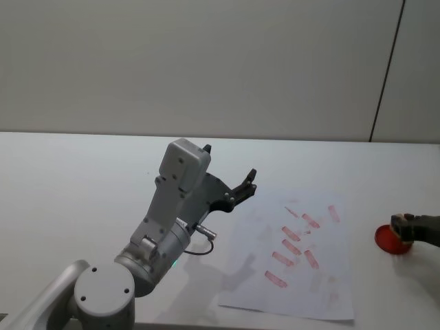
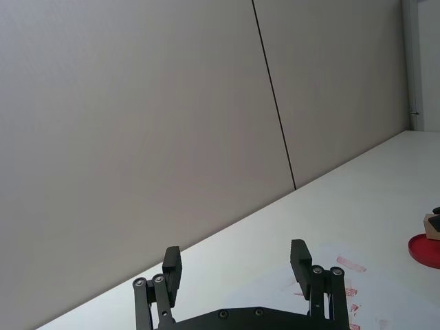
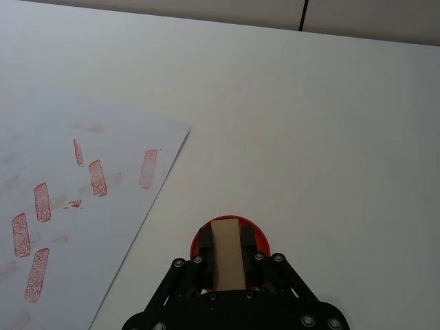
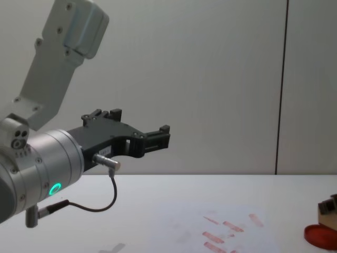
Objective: Use the one hand to pick up the stamp and affix it onto the A4 paper.
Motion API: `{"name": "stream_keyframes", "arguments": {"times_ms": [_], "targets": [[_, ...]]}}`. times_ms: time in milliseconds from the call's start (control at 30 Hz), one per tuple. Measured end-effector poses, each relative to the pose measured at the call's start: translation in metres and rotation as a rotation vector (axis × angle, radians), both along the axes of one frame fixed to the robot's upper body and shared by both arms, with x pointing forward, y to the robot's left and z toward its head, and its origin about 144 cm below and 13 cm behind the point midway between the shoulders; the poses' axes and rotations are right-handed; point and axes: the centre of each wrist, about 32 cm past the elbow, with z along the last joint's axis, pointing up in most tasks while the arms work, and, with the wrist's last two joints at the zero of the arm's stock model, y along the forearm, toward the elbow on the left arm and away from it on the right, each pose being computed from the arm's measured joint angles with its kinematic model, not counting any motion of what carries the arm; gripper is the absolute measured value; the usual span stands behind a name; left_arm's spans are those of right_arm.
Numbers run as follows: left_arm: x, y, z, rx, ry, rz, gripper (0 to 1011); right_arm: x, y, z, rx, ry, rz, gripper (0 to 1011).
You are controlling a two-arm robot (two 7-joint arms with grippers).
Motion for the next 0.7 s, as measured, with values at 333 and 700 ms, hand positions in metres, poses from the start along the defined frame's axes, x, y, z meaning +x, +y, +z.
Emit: {"name": "stream_keyframes", "arguments": {"times_ms": [333, 700], "targets": [[0.0000, 0.0000, 0.0000, 0.000, 0.000, 0.000, 1002, 0.0035, -0.0015, -0.0018, -0.005, 0.012, -0.003, 224], [0.0000, 0.0000, 0.0000, 0.000, 0.000, 0.000, 1002, 0.0074, -0.0022, -0.0063, -0.010, 0.029, -0.008, 224]]}}
